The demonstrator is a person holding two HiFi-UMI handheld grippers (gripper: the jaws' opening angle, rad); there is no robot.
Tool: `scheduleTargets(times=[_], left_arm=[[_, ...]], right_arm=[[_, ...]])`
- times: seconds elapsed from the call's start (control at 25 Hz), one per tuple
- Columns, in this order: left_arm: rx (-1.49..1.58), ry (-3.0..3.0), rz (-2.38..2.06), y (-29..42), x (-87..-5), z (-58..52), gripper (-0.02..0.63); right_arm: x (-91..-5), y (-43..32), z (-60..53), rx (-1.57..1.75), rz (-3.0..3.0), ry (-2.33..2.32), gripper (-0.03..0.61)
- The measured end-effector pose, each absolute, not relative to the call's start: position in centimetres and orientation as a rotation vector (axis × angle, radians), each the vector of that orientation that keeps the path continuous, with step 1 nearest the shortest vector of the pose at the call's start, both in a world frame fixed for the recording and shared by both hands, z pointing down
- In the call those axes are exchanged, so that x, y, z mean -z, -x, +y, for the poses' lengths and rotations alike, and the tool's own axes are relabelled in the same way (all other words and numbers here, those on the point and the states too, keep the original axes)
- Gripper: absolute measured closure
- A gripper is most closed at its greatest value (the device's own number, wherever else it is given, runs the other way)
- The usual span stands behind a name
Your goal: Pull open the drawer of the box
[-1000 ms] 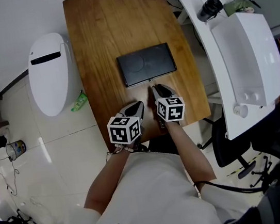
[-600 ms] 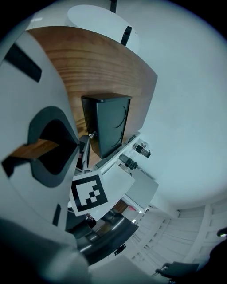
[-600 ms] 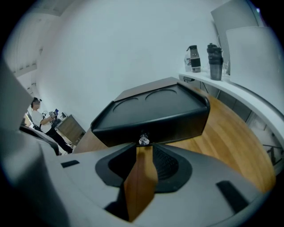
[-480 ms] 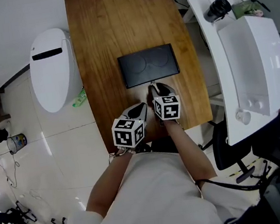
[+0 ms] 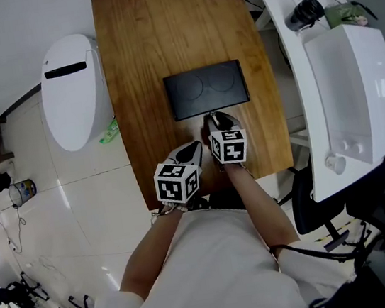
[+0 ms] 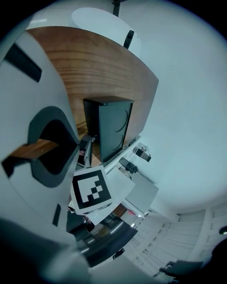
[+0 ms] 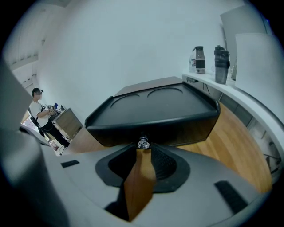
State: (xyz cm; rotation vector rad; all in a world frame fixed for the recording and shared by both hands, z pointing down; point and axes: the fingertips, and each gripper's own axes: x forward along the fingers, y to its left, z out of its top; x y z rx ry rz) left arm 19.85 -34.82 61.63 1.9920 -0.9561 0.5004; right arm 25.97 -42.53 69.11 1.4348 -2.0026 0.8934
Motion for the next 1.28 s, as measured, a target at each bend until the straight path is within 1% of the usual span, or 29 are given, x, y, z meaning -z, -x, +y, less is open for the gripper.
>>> scheduleTargets(times=[0.32, 0.52, 1.28], left_arm=[[-0.482, -1.974, -0.953, -19.69, -61.8, -34.71, 0.612], [-0.476, -1.962, -0.952, -19.48, -62.05, -34.53, 0.611], [-0.481, -1.956, -0.944, -18.81, -62.26, -34.16, 0.612]], right_arm=[[-69.23, -26.16, -42.77, -0.886, -1.98, -1.441, 0.491], [-69.38, -26.12, -42.76, -0.864, -1.968, -1.438, 0.52], [-69.33, -26.05, -42.04, -0.866, -1.956, -1.433, 0.522]])
